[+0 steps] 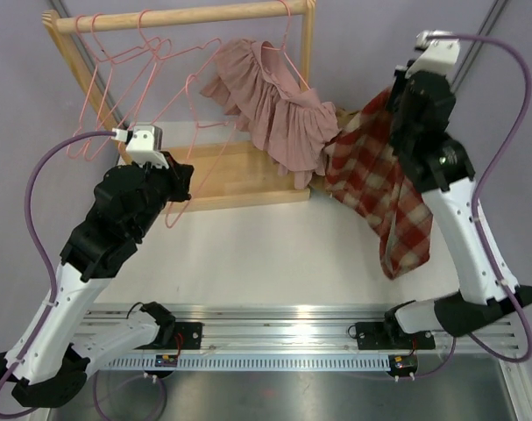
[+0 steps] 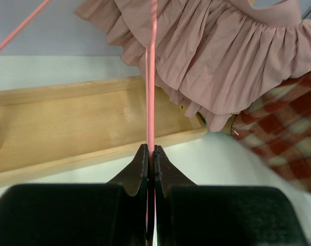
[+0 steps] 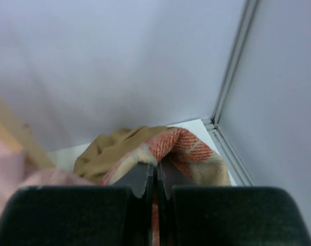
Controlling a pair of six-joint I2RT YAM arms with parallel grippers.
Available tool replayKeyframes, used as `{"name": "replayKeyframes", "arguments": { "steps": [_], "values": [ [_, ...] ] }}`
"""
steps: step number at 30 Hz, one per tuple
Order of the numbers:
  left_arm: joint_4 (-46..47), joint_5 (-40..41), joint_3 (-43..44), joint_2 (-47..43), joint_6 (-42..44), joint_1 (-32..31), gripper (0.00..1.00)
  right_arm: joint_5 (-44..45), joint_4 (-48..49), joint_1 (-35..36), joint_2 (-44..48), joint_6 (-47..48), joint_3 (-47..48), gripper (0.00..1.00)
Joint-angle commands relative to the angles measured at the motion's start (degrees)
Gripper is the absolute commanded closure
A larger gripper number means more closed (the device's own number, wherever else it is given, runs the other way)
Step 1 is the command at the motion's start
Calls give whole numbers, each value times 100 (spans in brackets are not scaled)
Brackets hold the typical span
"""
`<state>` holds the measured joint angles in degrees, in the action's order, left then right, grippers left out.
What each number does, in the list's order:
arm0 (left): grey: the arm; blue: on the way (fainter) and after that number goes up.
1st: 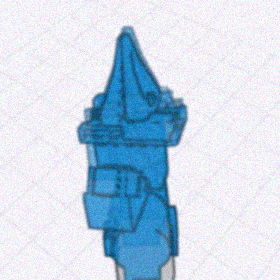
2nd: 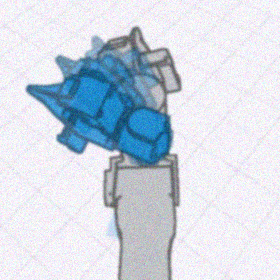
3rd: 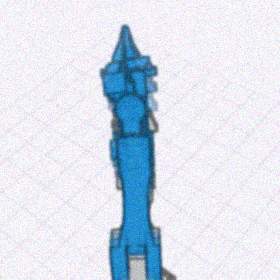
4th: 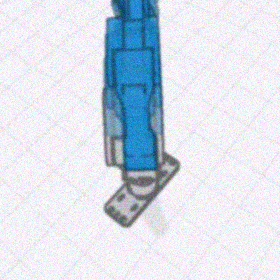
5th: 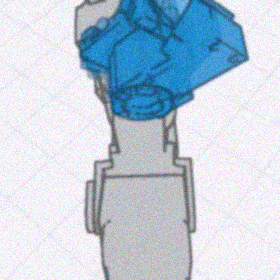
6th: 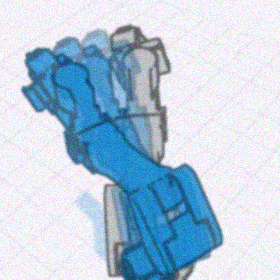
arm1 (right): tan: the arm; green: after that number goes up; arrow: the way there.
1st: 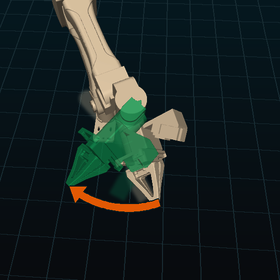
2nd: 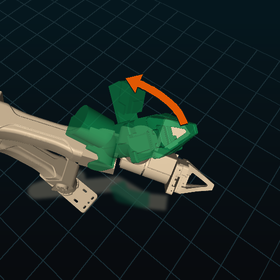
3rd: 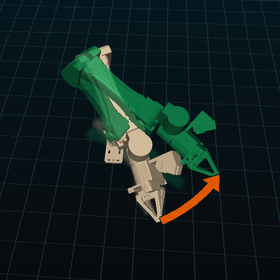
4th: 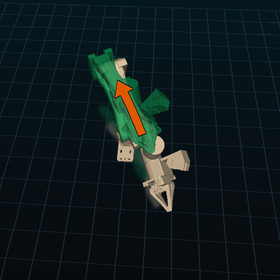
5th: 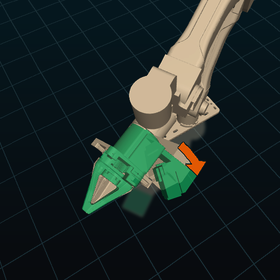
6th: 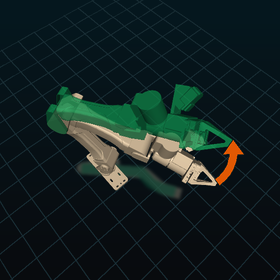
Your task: Remove the skirt from the hanger
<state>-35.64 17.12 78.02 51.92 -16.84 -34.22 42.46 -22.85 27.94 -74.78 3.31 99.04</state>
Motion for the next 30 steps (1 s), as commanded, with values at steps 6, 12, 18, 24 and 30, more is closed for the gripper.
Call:
{"name": "replayKeyframes", "arguments": {
  "steps": [6,12,18,24,30],
  "values": [
    [268,-113,-805,-797,-346,3,100,-853,-563,-1344,-2714,-94,5138,100],
    [259,-166,-1034,-886,-469,3,100,-1956,514,-1792,-2946,-1095,4769,100],
    [329,-69,-745,-456,-381,3,100,-4081,1273,-1819,-3156,-2044,2193,100],
    [242,246,107,45,-162,3,100,-5055,1407,-1819,-3675,-2712,952,100],
    [-153,580,1852,1124,619,-6,100,-4608,1617,-1810,-2552,-3406,-1420,9]
  ]
}}
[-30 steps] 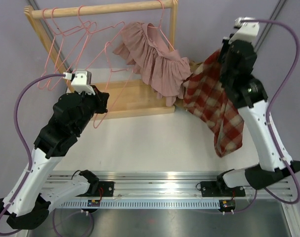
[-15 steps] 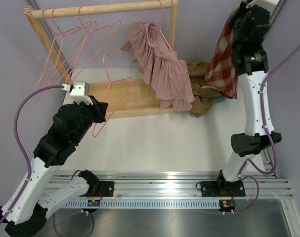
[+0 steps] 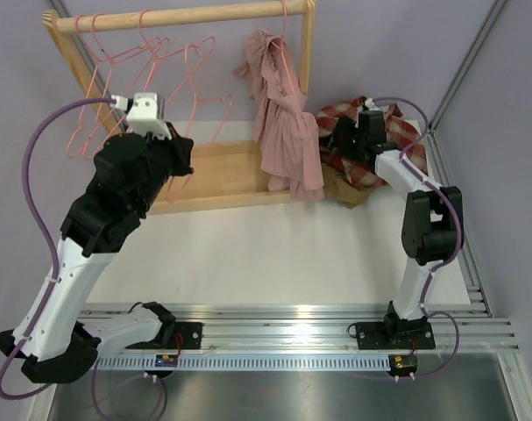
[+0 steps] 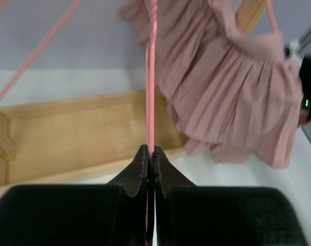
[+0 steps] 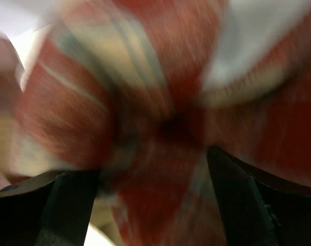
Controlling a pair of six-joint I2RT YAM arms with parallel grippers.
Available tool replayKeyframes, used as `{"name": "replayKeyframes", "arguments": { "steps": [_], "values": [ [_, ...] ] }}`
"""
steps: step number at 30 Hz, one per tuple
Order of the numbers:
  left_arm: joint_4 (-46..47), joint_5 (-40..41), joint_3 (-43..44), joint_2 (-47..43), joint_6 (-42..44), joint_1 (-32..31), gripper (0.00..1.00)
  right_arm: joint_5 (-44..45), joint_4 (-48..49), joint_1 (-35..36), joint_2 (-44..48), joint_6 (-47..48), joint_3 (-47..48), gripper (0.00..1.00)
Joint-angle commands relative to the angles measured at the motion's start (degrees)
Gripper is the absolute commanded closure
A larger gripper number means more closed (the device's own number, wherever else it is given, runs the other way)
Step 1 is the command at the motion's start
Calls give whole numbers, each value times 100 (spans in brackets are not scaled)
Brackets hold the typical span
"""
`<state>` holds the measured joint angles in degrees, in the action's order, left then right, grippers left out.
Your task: Remove the skirt from the hanger
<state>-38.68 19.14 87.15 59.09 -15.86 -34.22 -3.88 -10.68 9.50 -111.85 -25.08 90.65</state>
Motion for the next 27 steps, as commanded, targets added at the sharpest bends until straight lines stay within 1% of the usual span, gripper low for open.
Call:
{"name": "replayKeyframes", "arguments": {
  "steps": [1,2,3,4,6,7,8,9,10,11,13,14,16,17,18,19,20,21,22,23,26,27],
  "values": [
    [115,433,1170,558,609,3,100,80,452,69,1366,-690,-1315,8],
    [97,477,1416,690,697,3,100,63,548,105,1846,-804,-1713,8],
    [123,590,1801,979,863,11,100,106,680,140,2104,-831,-2474,8],
    [123,652,2023,1112,926,12,100,133,742,227,2663,-849,-2848,8],
    [158,810,2366,1385,1075,20,100,133,865,315,3220,-806,-3560,8],
    [176,881,2698,1647,1111,20,100,107,900,359,3501,-779,-4155,7],
    [211,934,2832,1763,1163,29,100,37,901,456,4008,-718,-4404,7],
    [255,1021,2990,1877,1251,55,100,28,735,509,4266,-665,-4746,6],
    [273,1065,3253,2148,1287,73,100,2,638,570,4503,-586,-4889,5],
    [290,1127,3403,2264,1339,90,100,-77,533,675,4923,-560,-4995,5],
    [326,1250,3667,2519,1401,161,100,-297,15,790,5365,-542,-5153,1],
    [360,1242,3877,2737,1384,213,100,-498,-170,851,5811,-533,-5171,0],
    [378,1067,4037,2914,1252,450,100,-509,-714,1097,6314,-550,-5189,1],
    [370,988,4124,3081,1182,547,100,-509,-899,1150,6829,-551,-5172,1],
    [361,743,4160,3152,999,756,100,-509,-1232,1229,7096,-551,-5146,1],
    [343,619,4169,3205,901,872,100,-500,-1409,1230,7568,-533,-5102,1],
    [291,505,4135,3266,804,969,100,-430,-1594,1230,7773,-507,-5049,0],
    [264,382,4091,3284,603,1126,100,-395,-1926,1239,7949,-480,-4909,1],
    [247,337,4021,3284,523,1171,100,-359,-2060,1247,8212,-428,-4821,1],
    [246,241,3768,3206,400,1241,100,-307,-2287,1230,8302,-419,-4655,0],
    [500,108,3222,2943,312,1251,100,-332,-2430,1239,8426,-436,-4478,1],
    [675,-23,2568,2541,172,1251,99,-402,-2396,1239,8356,-445,-4347,1]
  ]
}}
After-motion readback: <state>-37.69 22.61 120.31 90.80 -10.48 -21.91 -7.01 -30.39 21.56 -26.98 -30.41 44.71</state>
